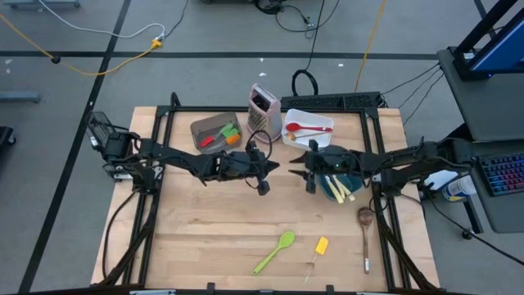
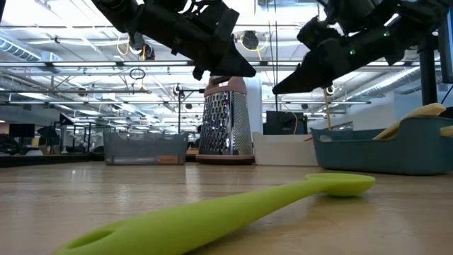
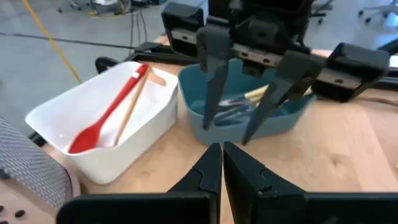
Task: Pick & Place Kitchen Items
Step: Put the green serving spoon into the white bin
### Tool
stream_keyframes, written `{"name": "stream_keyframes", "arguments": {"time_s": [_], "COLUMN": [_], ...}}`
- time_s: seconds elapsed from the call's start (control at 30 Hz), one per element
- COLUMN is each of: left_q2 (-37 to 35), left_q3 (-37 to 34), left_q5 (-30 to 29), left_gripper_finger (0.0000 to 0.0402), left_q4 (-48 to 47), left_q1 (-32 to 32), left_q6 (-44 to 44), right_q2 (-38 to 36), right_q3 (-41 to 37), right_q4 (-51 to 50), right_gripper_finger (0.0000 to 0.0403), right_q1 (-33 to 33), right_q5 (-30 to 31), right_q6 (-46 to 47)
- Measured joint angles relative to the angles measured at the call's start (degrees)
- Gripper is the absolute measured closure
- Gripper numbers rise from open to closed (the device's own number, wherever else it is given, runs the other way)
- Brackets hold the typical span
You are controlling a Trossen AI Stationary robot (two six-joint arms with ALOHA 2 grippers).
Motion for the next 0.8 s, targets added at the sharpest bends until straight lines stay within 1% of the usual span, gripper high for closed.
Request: {"name": "stream_keyframes", "arguments": {"time_s": [0.07, 0.2, 0.4, 0.5, 0.67, 0.8], "left_q2": [0.0, 0.0, 0.0, 0.0, 0.0, 0.0], "left_q3": [-0.02, -0.02, -0.02, -0.02, -0.02, -0.02], "left_q5": [1.01, 1.14, 1.18, 1.18, 1.18, 1.16], "left_gripper_finger": [0.038, 0.038, 0.0374, 0.0351, 0.029, 0.0252], "left_q4": [-0.6, -1.72, -1.97, -1.94, -1.94, -1.92], "left_q1": [-0.03, -0.46, -1.15, -1.16, -1.16, -1.85], "left_q6": [-0.39, -0.4, 0.13, 0.49, -0.72, -2.11], "right_q2": [0.02, 0.02, 0.02, 0.02, 0.02, 0.02], "right_q3": [0.0, 0.0, 0.0, 0.0, 0.0, 0.0], "right_q4": [-0.21, -0.19, 2.06, 4.05, 5.1, 5.13], "right_gripper_finger": [0.0261, 0.0261, 0.0261, 0.0261, 0.026, 0.0247], "right_q1": [1.65, 4.35, 6.72, 7.43, 8.32, 9.29], "right_q5": [0.0, 0.0, 0.11, 0.15, 0.18, 0.22], "right_q6": [0.1, 0.12, -1.54, -2.85, -3.07, -2.96]}}
